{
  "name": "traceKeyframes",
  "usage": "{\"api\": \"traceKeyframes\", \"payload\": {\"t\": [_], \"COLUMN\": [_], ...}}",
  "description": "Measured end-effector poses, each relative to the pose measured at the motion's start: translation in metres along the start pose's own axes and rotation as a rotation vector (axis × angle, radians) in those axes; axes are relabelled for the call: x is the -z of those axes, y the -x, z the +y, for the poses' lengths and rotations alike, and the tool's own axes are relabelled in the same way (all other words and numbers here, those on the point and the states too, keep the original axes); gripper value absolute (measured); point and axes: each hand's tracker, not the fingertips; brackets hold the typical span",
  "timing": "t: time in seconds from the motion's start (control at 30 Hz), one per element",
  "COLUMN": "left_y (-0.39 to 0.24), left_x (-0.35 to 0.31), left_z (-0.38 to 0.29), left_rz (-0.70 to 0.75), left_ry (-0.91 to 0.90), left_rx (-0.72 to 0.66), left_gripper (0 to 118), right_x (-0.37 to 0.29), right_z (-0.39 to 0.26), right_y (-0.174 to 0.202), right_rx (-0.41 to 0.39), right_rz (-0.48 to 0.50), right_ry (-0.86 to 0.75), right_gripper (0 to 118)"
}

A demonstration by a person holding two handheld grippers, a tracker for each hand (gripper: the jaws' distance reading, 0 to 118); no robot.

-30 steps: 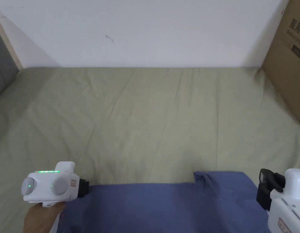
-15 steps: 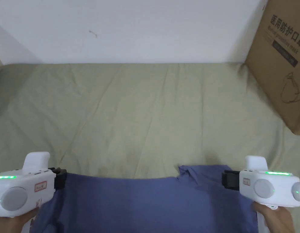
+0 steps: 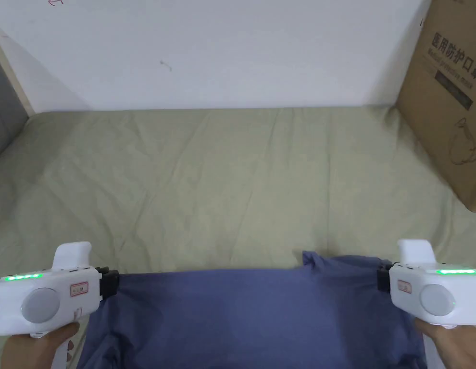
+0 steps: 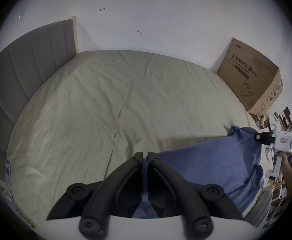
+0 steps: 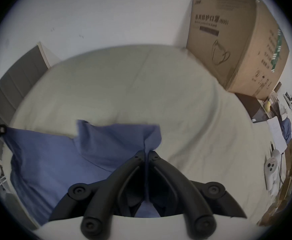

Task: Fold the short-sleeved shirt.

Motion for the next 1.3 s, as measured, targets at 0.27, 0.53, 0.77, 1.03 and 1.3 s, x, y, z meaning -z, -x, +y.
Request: {"api": "traceKeyframes", "payload": {"t": [0.27, 0.53, 0.77, 1.03, 1.3], "left_y": [0.014, 0.018, 0.024, 0.023, 0.003], "left_x": [-0.063, -0.105, -0.077, -0.065, -0.119], "left_z": [-0.032, -0.102, -0.17, -0.203, -0.167], "left_rz": [0.011, 0.004, 0.032, 0.078, -0.037], "left_ry": [-0.036, 0.002, 0.101, 0.145, -0.03], "left_rx": [-0.041, -0.062, -0.089, -0.079, -0.091], "left_gripper": [4, 4, 4, 4, 82], "right_x": [-0.142, -0.184, -0.149, -0.127, -0.187], "right_z": [-0.039, -0.123, -0.191, -0.213, -0.156], "right_y": [-0.012, -0.023, -0.025, -0.025, -0.014], "right_rx": [0.042, 0.107, 0.192, 0.271, 0.24], "right_rz": [0.088, 0.117, 0.054, 0.015, 0.029], "right_ry": [-0.141, -0.1, 0.077, 0.14, -0.076], "right_gripper": [2, 2, 3, 3, 99]}}
